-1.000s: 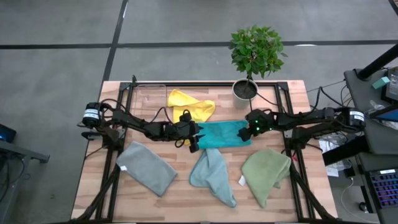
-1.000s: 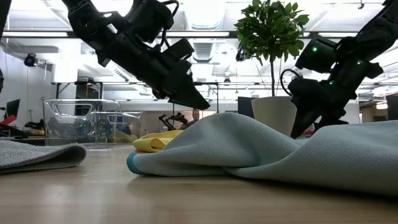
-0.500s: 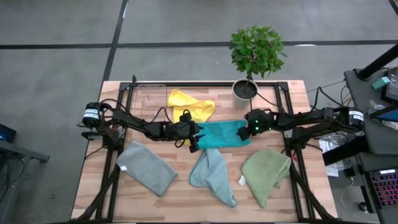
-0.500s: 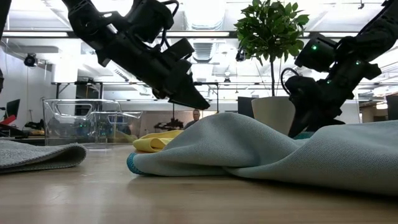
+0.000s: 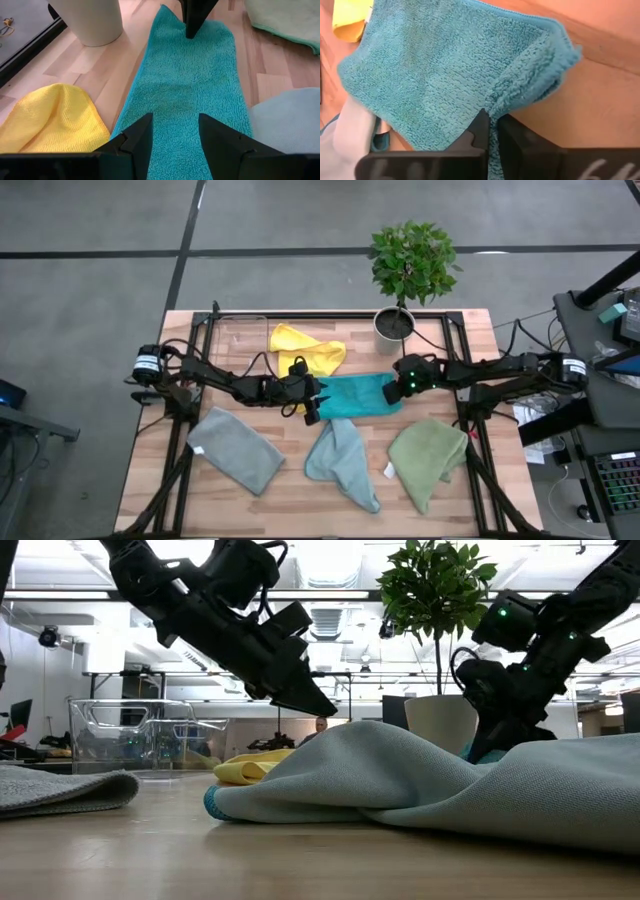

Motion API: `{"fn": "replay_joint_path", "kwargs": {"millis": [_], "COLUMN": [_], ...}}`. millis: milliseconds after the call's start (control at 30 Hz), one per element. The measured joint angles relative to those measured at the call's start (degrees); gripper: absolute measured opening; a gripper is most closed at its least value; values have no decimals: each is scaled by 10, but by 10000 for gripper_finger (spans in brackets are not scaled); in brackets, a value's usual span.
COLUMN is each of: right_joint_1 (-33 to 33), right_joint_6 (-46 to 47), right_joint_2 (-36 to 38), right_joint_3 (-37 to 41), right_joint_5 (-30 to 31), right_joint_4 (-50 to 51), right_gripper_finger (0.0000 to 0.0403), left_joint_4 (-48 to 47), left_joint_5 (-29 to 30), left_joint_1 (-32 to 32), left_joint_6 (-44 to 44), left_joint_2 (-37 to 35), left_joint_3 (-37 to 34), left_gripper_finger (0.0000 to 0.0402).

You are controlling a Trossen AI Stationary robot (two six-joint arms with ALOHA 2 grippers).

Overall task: Fold microfiber towels
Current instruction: Fold the blue microfiber towel

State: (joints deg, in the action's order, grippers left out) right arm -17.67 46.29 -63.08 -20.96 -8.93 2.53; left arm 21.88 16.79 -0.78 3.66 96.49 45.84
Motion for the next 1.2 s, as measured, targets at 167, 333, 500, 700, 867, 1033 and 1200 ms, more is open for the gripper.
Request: {"fn": "replay_joint_path", "kwargs": {"millis": [167, 333, 500, 700, 867, 1033, 1200], "right_joint_1": [0, 0, 0, 1, 14, 39, 60], "right_joint_6": [-27, -58, -67, -63, -38, -23, -8], "right_joint_2": [20, 37, 45, 45, 30, -6, -62], "right_joint_3": [-47, -116, -183, -229, -233, -233, -233], "right_joint_5": [28, 104, 167, 181, 177, 147, 140], "right_joint_4": [106, 276, 413, 465, 424, 343, 255], "right_gripper_finger": [11, 12, 12, 12, 13, 13, 13], "left_joint_4": [-1, -4, -2, 0, -1, 1, -1], "left_joint_5": [0, 0, 0, 0, 0, 0, 0], "left_joint_1": [0, 0, 0, 0, 0, 2, 4], "left_joint_6": [0, -13, -30, -58, -88, -128, -136], "left_joint_2": [0, 0, 0, -1, -19, -34, -38], "left_joint_3": [0, 0, 3, 3, 3, 2, 1], "left_gripper_finger": [143, 143, 143, 143, 143, 143, 143]}}
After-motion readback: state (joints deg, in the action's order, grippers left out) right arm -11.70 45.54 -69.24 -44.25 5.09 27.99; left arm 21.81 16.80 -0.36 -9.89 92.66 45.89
